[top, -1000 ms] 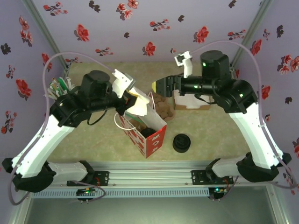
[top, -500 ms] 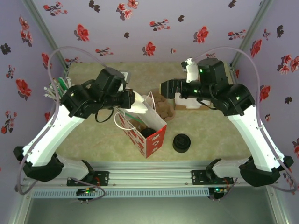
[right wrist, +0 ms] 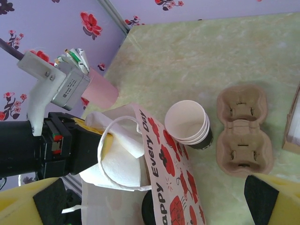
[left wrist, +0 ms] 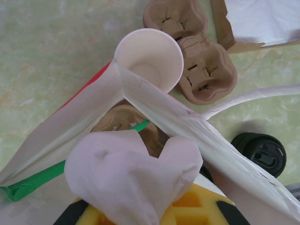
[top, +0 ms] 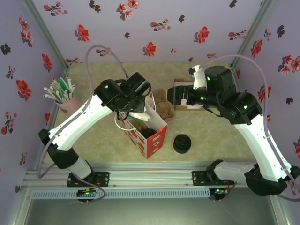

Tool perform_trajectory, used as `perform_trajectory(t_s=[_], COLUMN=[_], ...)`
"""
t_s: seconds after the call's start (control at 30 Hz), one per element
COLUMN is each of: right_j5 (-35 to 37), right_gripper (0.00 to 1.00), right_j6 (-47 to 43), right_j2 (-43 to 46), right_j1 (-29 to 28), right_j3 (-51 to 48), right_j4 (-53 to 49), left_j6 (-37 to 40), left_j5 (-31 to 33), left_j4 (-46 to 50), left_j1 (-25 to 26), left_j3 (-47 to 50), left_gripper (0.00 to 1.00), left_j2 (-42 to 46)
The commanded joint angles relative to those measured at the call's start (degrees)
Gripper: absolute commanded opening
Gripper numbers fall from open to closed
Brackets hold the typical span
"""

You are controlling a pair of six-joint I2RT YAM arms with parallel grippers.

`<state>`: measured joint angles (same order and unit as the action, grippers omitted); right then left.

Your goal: Pack the takeout coffee

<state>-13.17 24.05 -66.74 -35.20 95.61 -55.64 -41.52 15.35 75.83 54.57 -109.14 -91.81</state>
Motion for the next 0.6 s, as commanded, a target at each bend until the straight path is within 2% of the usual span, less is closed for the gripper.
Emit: perform_trajectory(t_s=[0.0, 0.23, 0.3, 0.37, 0.57], right_j5=[1.2, 1.0, 0.9, 0.8, 0.6], right_gripper=[0.99, 0.99, 0.99, 0.99, 0.99], right_j6=[-0.9, -1.2, -1.4, -1.4, -1.4], right_j2=[1.0, 1.1, 1.0, 0.9, 0.7], right_j1=[0.7, 1.0, 1.2, 1.3, 1.4], right_j3=[-1.1, -1.8, -1.9, -2.0, -2.1], right_j4=[0.5, 0.5, 0.6, 0.6, 0.6], left_j6=[-1.5, -1.4, -1.2, -1.0, 0.3], left_j5=[2.4, 3.2, 3.3, 3.3, 2.9], left_j4=[2.4, 5.0, 5.3, 5.4, 6.5], left_j1=[0.8, 0.7, 0.7, 0.8, 0.8], left_j3=[-0.5, -0.9, -1.3, -1.8, -5.4], left_gripper=[0.00, 0.02, 0.08, 0.19, 0.33], left_j2=[-1.2, -4.1, -4.1, -4.1, -4.2])
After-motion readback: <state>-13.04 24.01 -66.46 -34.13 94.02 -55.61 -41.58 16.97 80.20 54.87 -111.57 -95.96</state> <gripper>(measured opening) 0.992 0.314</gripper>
